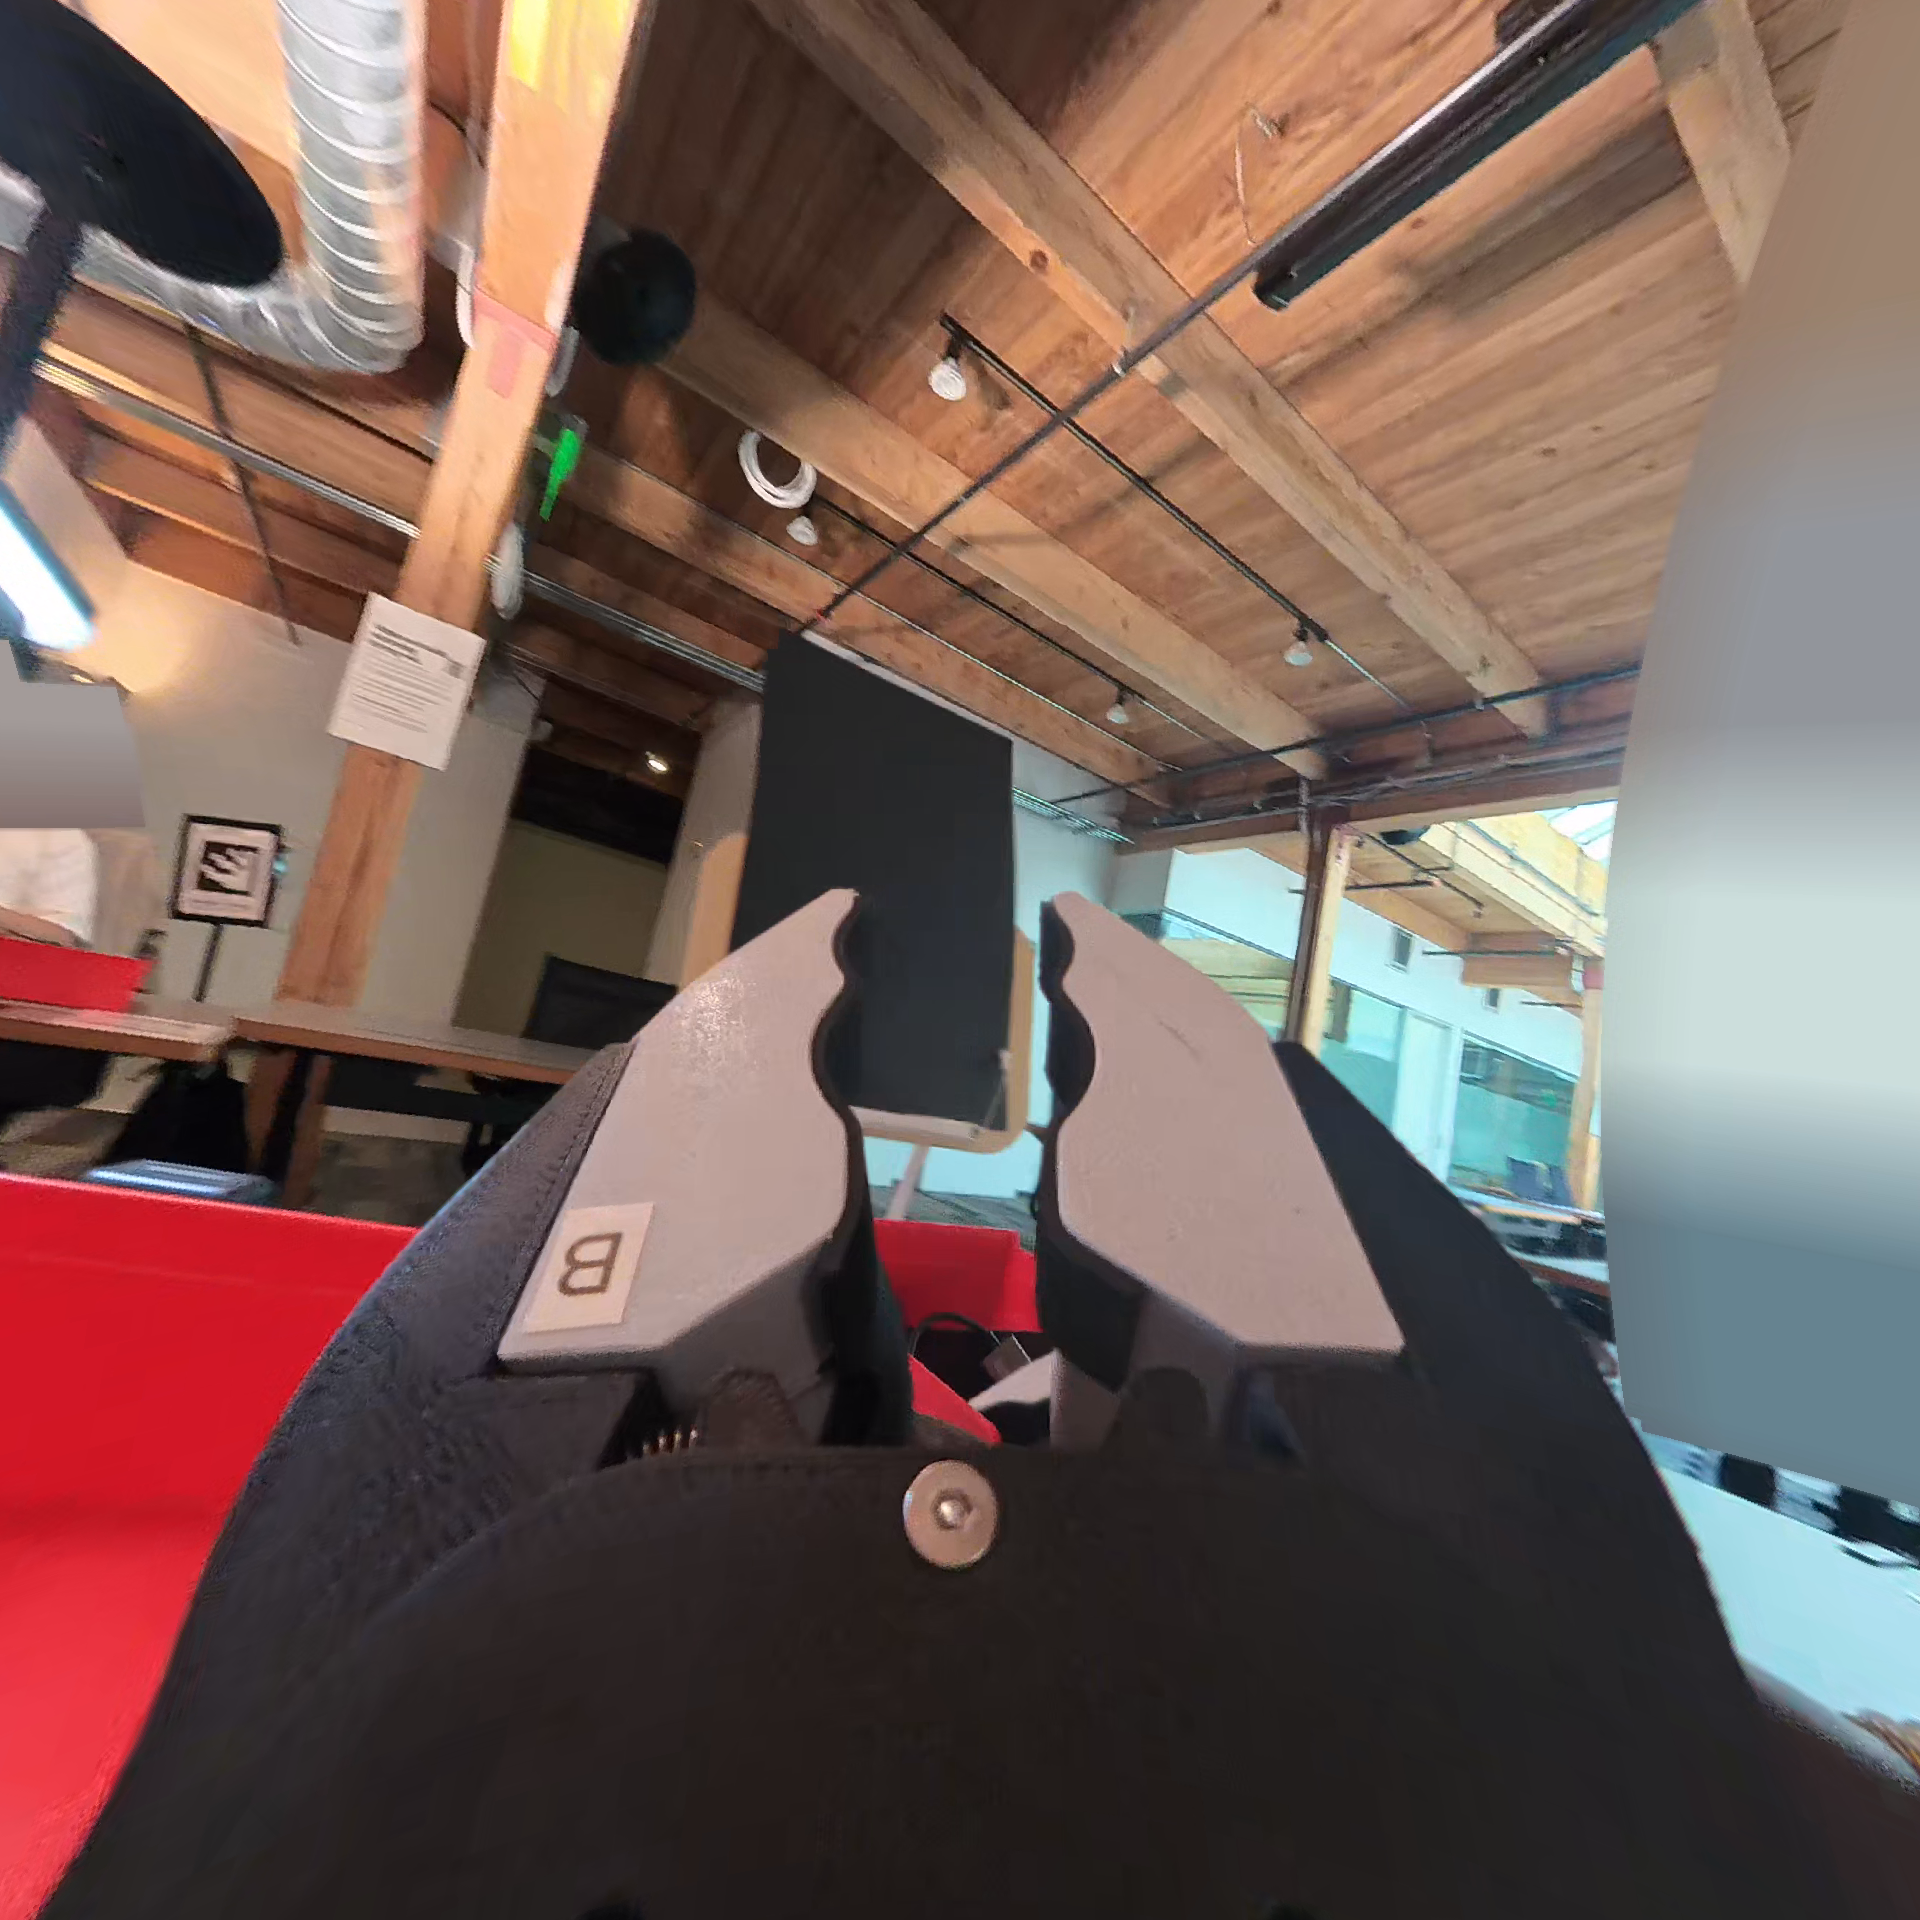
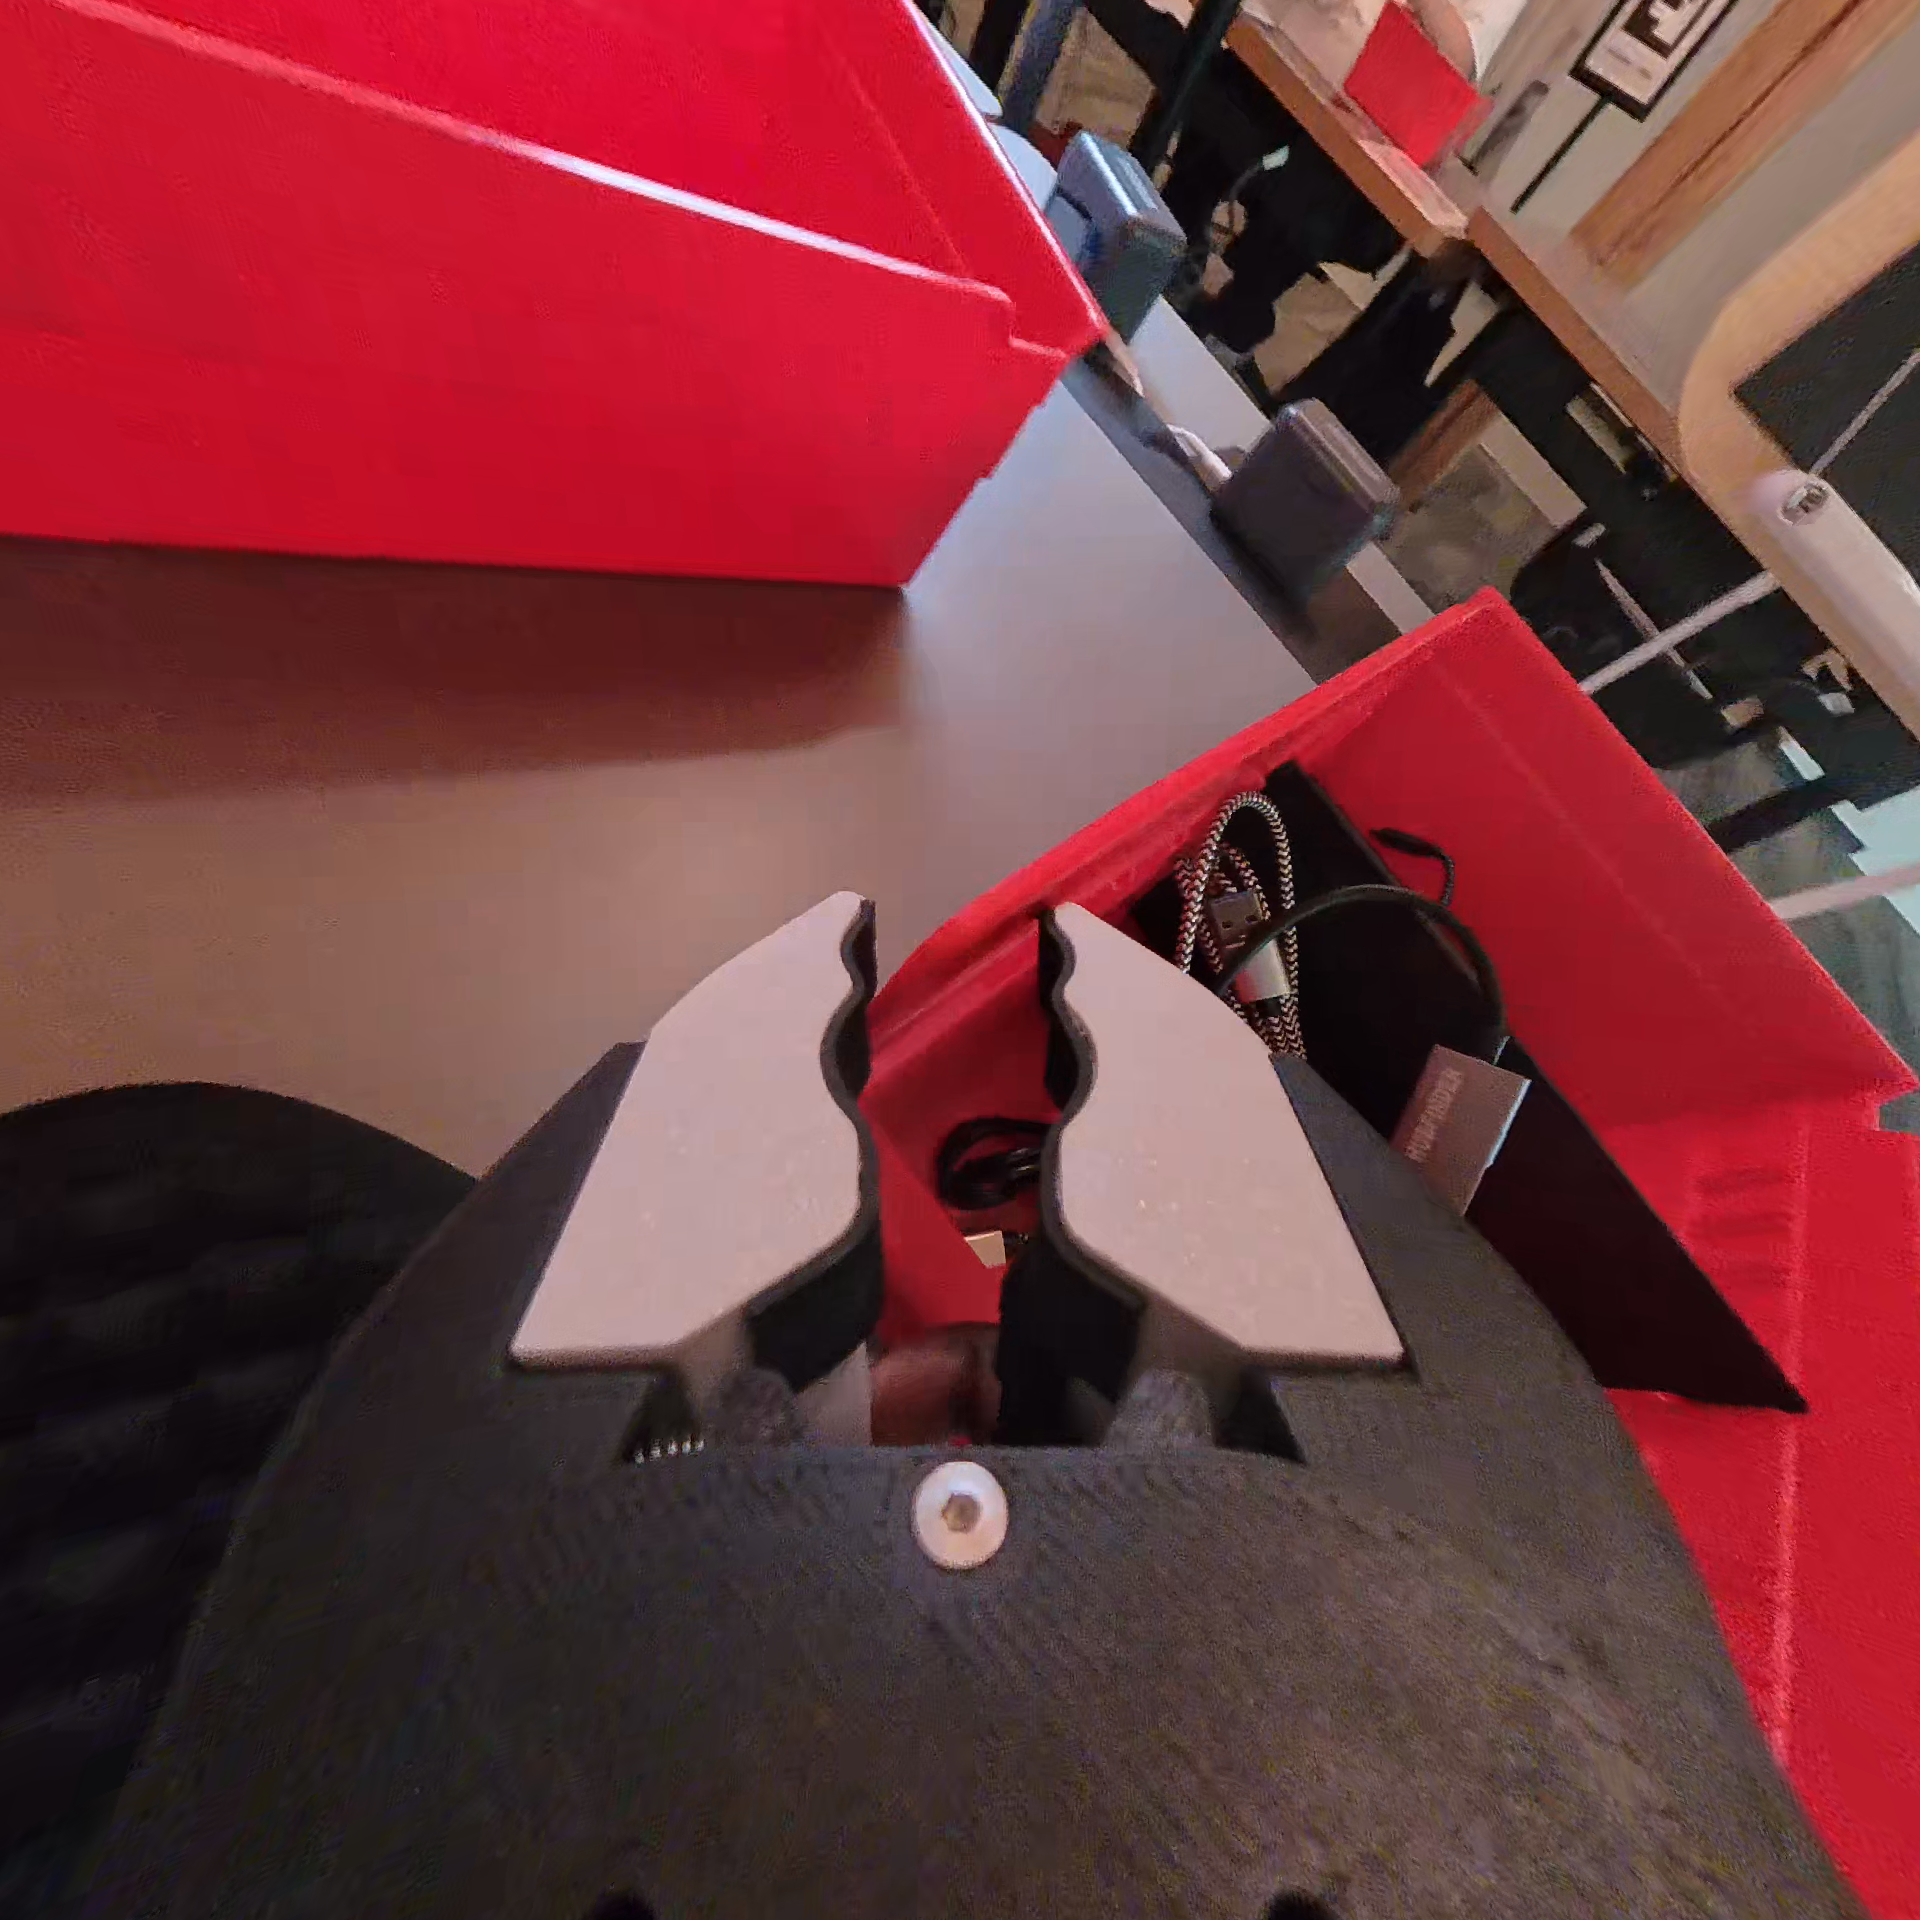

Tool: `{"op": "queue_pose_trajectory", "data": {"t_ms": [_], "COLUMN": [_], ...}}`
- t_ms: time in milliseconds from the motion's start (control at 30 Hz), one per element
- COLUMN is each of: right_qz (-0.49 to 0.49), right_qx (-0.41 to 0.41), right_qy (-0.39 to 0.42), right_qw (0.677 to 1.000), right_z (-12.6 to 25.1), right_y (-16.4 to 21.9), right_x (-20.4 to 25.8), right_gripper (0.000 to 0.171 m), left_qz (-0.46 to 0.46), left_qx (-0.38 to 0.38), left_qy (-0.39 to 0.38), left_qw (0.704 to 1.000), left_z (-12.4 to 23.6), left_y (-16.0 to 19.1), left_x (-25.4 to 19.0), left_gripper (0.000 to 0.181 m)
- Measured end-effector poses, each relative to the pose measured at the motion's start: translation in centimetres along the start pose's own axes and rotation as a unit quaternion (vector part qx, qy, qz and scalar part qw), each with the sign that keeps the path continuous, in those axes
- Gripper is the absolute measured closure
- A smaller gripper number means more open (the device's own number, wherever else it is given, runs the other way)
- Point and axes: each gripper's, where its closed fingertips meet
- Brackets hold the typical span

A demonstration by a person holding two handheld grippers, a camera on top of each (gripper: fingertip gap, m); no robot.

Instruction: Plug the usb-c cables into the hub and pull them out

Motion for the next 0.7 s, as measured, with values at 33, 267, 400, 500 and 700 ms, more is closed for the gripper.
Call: {"op": "queue_pose_trajectory", "data": {"t_ms": [33,267,400,500,700], "right_qz": [-0.007,-0.108,-0.148,-0.141,-0.152], "right_qx": [-0.013,-0.309,-0.320,-0.288,-0.266], "right_qy": [-0.013,-0.054,-0.132,-0.141,-0.110], "right_qw": [1.000,0.943,0.927,0.937,0.946], "right_z": [0.0,7.0,8.4,7.7,7.3], "right_y": [-0.6,-8.9,-8.6,-7.9,-7.2], "right_x": [0.8,3.0,6.6,7.8,7.1], "right_gripper": [0.142,0.120,0.115,0.109,0.109], "left_qz": [-0.009,-0.112,0.045,0.128,0.122], "left_qx": [-0.004,0.178,0.406,0.459,0.375], "left_qy": [-0.010,-0.152,-0.111,-0.064,0.004], "left_qw": [1.000,0.966,0.906,0.877,0.919], "left_z": [0.6,7.1,11.4,11.7,7.3], "left_y": [-0.8,-1.6,5.4,8.8,7.7], "left_x": [0.4,7.3,7.5,5.6,3.5], "left_gripper": [0.151,0.148,0.135,0.136,0.144]}}
Point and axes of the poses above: each gripper's, where its closed fingertips meet, z back along the fingers, y out of its underside, x = y × z across the jaws, and after that the axes turned 13 degrees about y, right-handed
